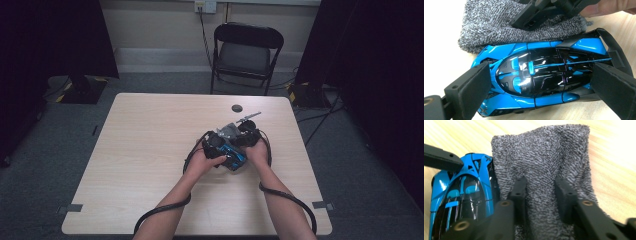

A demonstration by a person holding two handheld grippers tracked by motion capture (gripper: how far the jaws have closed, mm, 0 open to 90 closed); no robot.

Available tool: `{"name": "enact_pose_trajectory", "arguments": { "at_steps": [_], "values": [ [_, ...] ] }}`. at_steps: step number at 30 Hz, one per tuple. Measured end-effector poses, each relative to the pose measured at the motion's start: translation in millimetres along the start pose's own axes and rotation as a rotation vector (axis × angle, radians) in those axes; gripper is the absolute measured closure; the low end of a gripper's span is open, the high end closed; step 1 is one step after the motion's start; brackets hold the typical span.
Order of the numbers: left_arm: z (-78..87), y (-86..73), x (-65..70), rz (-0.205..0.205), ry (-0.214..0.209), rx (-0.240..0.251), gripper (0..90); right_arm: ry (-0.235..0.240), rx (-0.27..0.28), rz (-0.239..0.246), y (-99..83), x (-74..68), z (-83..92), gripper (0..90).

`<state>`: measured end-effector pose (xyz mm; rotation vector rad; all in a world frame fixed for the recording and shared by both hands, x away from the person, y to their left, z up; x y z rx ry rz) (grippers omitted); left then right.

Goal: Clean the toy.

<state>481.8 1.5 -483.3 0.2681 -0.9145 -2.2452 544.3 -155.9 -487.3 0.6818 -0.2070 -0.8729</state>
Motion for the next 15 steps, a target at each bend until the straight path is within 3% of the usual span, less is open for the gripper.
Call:
{"name": "enact_pose_trajectory", "arguments": {
  "at_steps": [2,15],
  "values": [
    [-0.1,0.2,-0.1,-0.001,0.0,0.0,3.2,0.009,0.001,0.037,-0.8,-0.1,0.5,72.5],
    [-0.1,0.1,-0.1,0.002,0.0,0.001,3.2,0.053,-0.022,0.118,-5.3,4.7,8.0,76.1]
  ]
}}
Point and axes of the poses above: each handheld gripper's, and its own axes: z roughly backward along the jaws, y roughly out of its top, x roughly to its right, the point moved 1 cm from there along -z, roughly forward along the jaws, and after that the axes turned 2 degrees about x, right-handed, at the moved point
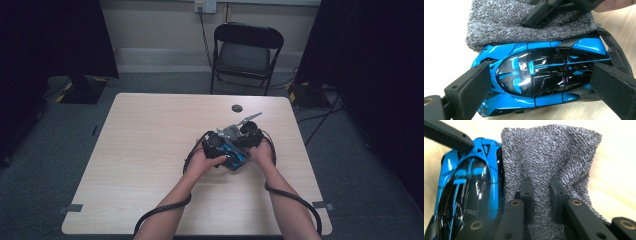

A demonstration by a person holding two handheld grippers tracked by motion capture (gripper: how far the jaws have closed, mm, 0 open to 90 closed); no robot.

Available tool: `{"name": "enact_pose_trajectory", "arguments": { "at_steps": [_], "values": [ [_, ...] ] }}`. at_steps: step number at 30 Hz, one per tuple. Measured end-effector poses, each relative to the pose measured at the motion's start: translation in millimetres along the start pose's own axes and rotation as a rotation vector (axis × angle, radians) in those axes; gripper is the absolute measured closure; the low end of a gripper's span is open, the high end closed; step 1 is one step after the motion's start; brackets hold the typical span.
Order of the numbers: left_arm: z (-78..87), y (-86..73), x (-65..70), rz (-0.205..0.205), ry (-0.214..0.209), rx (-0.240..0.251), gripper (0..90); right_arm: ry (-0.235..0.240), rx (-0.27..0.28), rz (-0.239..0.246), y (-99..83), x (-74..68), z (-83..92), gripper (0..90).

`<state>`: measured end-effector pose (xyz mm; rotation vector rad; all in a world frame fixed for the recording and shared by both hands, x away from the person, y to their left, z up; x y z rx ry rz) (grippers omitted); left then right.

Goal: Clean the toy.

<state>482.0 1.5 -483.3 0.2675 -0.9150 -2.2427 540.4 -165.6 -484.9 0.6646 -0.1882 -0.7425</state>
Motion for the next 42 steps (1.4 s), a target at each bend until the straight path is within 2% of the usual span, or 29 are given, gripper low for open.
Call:
{"name": "enact_pose_trajectory", "arguments": {
  "at_steps": [4,24,29,42],
  "values": [
    [0.0,0.1,0.0,-0.001,0.001,-0.002,3.2,0.017,0.002,0.028,-5.4,2.5,4.6,76.4],
    [0.0,-0.6,0.1,0.003,0.0,0.005,3.2,0.057,0.001,0.059,-31.6,9.4,25.9,76.6],
    [0.1,-0.4,0.1,0.001,0.0,0.002,3.2,0.06,-0.003,0.083,-38.8,8.7,32.4,76.6],
    [0.1,0.1,0.2,-0.002,0.0,-0.002,3.2,0.063,0.006,0.087,-59.7,1.6,50.6,76.8]
  ]
}}
Point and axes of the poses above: each handheld gripper's, and its own axes: z roughly backward along the jaws, y roughly out of its top, x roughly to its right, the point moved 1 cm from there along -z, roughly forward along the jaws, and after that the axes turned 2 degrees about x, right-handed, at the moved point
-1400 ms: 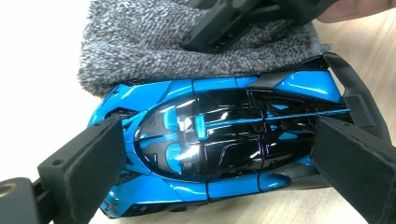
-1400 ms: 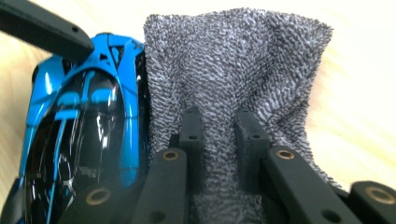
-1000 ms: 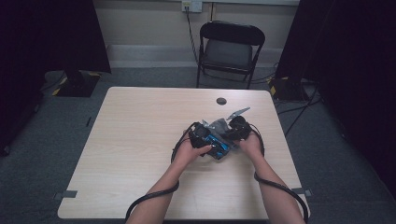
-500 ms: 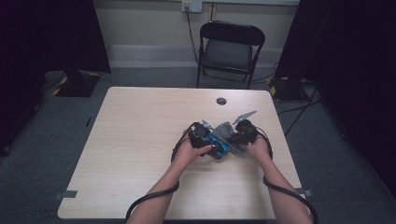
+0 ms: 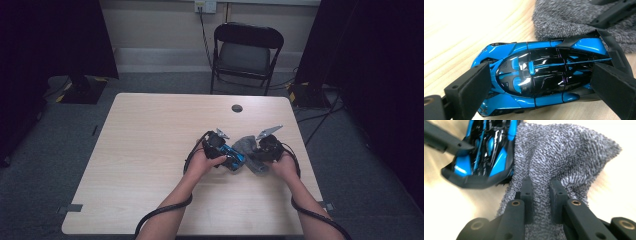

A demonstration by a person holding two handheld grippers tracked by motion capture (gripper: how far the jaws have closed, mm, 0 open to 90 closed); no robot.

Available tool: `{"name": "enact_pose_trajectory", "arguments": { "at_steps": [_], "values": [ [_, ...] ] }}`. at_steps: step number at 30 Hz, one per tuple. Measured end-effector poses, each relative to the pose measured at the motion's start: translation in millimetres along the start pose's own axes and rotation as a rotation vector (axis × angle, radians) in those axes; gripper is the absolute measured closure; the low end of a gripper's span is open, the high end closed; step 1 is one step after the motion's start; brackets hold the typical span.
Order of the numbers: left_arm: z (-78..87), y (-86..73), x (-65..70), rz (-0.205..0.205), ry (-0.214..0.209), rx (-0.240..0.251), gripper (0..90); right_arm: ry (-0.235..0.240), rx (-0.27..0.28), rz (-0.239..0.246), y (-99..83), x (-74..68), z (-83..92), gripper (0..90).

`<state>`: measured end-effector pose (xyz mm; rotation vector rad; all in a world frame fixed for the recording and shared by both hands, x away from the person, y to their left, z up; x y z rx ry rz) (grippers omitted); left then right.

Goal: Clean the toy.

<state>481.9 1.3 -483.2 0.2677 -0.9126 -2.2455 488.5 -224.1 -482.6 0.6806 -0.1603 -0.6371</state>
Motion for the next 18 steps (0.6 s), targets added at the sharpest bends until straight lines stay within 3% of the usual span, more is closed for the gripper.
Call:
{"name": "enact_pose_trajectory", "arguments": {
  "at_steps": [18],
  "values": [
    [-0.2,0.6,-0.1,-0.001,-0.001,-0.004,3.3,0.03,-0.002,-0.018,-24.2,-8.0,20.5,77.4]
  ]
}}
Point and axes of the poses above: each handheld gripper's, and its own axes: z roughly backward along the jaws, y roughly out of its top, x roughly to its right, the point moved 1 cm from there along -z, roughly forward along the jaws, and after that the axes turned 2 degrees about x, right-handed, at the moved point
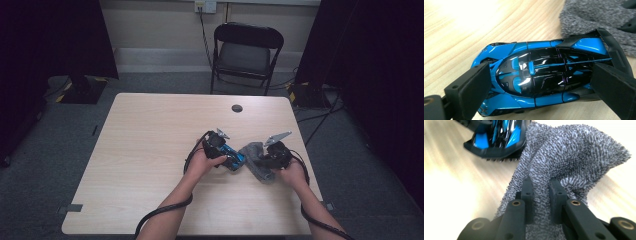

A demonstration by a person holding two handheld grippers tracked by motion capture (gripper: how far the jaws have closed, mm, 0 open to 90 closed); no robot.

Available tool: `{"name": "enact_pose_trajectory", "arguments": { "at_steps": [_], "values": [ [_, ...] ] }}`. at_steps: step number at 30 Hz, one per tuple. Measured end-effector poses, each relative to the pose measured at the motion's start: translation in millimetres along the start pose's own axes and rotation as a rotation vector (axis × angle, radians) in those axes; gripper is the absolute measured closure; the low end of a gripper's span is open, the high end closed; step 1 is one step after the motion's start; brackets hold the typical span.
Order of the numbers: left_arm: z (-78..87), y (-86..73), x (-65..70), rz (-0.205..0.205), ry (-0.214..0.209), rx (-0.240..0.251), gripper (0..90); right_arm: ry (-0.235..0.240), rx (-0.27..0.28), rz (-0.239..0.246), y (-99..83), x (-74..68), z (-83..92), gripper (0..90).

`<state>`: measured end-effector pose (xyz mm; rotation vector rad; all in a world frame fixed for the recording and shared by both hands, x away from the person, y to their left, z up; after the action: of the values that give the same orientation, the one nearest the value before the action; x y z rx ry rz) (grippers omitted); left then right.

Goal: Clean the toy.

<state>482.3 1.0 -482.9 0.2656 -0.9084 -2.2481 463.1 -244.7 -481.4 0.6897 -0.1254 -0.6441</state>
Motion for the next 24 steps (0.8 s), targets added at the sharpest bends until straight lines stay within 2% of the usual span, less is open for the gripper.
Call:
{"name": "enact_pose_trajectory", "arguments": {
  "at_steps": [11,15,19,24],
  "values": [
    [0.4,1.0,0.1,0.0,0.002,-0.012,3.4,0.015,0.005,-0.023,-23.4,-11.0,17.6,77.2],
    [0.6,1.1,0.4,0.002,0.003,-0.013,3.9,0.004,0.015,-0.036,-30.1,-12.0,25.7,77.2],
    [0.6,0.8,0.7,0.002,0.004,-0.009,3.9,-0.022,0.046,-0.063,-32.2,-7.9,36.1,77.1],
    [0.6,0.2,0.8,0.002,0.006,-0.004,3.9,-0.054,0.087,-0.116,-25.9,5.4,43.6,77.2]
  ]
}}
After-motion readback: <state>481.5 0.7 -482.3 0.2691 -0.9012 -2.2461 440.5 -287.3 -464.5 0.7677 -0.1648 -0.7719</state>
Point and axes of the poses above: each handheld gripper's, and its own axes: z roughly backward along the jaws, y roughly out of its top, x roughly to its right, the point moved 1 cm from there along -z, roughly forward along the jaws, and after that the axes turned 2 degrees about x, right-handed, at the moved point
